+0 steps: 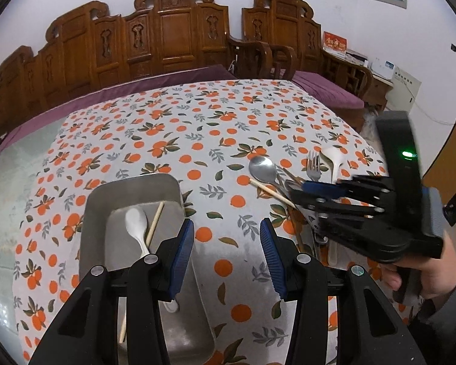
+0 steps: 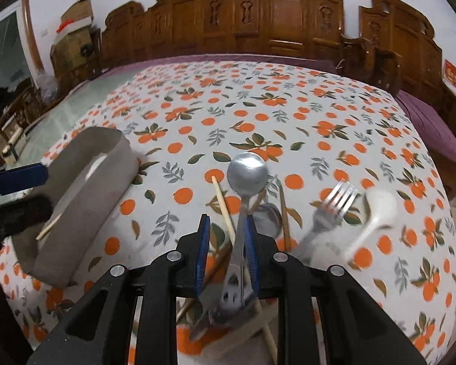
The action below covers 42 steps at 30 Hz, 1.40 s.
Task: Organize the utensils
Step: 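Move the right tool back to the pile and grasp a metal spoon, then grasp a dark wooden chopstick with the left tool while the right tool holds the spoon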
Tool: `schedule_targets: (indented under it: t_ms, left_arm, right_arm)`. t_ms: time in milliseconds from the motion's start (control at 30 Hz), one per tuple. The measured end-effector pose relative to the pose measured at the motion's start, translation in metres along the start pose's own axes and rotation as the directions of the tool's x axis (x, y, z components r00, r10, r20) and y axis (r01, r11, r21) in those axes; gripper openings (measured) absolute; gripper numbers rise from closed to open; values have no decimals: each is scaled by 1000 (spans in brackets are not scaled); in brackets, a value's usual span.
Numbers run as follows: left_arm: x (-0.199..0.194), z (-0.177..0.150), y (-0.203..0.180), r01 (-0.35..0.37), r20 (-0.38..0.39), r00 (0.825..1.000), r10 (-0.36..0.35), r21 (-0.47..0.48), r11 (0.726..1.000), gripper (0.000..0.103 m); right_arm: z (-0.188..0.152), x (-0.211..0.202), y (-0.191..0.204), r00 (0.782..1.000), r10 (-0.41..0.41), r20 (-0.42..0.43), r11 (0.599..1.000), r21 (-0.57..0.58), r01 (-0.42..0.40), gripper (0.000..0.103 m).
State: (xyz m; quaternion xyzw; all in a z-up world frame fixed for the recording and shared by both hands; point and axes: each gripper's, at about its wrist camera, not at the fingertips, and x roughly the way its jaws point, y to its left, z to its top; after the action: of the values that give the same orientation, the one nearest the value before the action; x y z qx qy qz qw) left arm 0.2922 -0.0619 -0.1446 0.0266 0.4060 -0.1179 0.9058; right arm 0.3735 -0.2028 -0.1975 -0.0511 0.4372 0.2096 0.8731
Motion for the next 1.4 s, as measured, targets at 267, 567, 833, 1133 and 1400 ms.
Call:
schedule_targets:
  t_ms: [267, 567, 833, 1133, 1400]
  left_arm:
    - [4, -2, -2, -5, -14, 1000, 6, 10, 1000, 43]
    - [5, -1, -4, -1, -17, 1000, 2, 13, 1000, 43]
    - [6, -2, -8, -3, -21, 1000, 3, 24, 1000, 43]
    - [13, -6, -21, 5, -34, 999, -3, 45, 999, 43]
    - [32, -17, -49, 62, -88, 995, -56, 64, 996, 43]
  right_arm:
    - [15, 34, -15, 998, -23, -64, 999, 32, 25, 13]
    - [15, 41, -11, 989, -42, -142, 999, 6, 43, 12]
    - [14, 33, -13, 990, -34, -133, 999, 24, 37, 7]
    - [13, -9, -30, 999, -26, -43, 998, 54, 29, 7]
    - [-5, -23, -68, 997, -71, -36, 991, 113, 74, 7]
